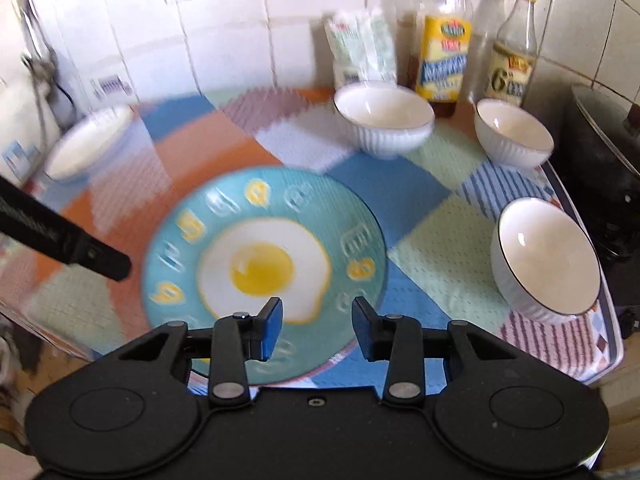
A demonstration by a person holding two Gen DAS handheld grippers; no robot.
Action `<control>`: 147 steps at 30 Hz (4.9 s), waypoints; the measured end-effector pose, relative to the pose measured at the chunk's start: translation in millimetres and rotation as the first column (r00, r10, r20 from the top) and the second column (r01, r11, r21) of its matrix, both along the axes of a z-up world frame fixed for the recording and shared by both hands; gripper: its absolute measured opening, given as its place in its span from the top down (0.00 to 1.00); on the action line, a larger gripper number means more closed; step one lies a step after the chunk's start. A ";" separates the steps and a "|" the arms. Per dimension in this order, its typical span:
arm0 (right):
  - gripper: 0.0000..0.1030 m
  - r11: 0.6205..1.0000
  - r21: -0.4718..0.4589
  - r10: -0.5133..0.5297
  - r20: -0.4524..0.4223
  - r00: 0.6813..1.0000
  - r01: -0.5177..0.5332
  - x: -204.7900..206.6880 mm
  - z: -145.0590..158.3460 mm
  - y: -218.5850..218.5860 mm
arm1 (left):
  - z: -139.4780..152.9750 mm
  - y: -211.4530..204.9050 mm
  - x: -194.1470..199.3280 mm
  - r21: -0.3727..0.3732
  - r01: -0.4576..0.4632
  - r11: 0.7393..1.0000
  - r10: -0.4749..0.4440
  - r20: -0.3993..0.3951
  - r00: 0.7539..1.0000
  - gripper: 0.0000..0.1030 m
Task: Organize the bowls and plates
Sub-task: 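Open both grippers and release the egg plate on the bunny plate, then move both grippers to the white Morning Honey plate beside the rice cooker, then close both grippers on the rim of the white plate, then lift the white plate with both grippers and carry it over the egg plate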
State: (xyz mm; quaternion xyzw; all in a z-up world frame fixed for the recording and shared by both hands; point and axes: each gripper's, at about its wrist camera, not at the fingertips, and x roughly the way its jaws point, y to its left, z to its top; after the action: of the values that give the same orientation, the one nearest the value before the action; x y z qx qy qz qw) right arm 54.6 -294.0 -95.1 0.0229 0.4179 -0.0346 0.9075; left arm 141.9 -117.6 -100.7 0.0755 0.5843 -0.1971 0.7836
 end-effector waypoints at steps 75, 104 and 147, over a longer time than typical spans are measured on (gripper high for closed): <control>0.36 0.849 0.515 -0.155 0.030 0.987 0.118 255.7 -102.6 247.8 | -86.3 304.5 228.8 -0.044 -0.211 0.976 0.216 0.206 0.954 0.45; 0.84 0.873 0.461 -0.178 -0.010 0.984 0.163 281.2 -104.6 245.3 | -71.5 317.4 238.7 -0.134 -0.122 0.984 0.143 0.166 0.976 0.70; 0.75 0.856 0.394 -0.428 0.180 0.886 0.334 5.3 -9.2 120.2 | 41.5 109.8 82.1 -0.155 0.443 0.883 -0.398 0.252 0.882 0.71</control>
State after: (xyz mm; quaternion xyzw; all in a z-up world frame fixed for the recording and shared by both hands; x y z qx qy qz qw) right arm 59.9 -173.8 -104.4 0.2721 0.2811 -0.1368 0.9101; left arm 224.0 -7.8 -59.1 0.1393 0.4425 -0.4139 0.7832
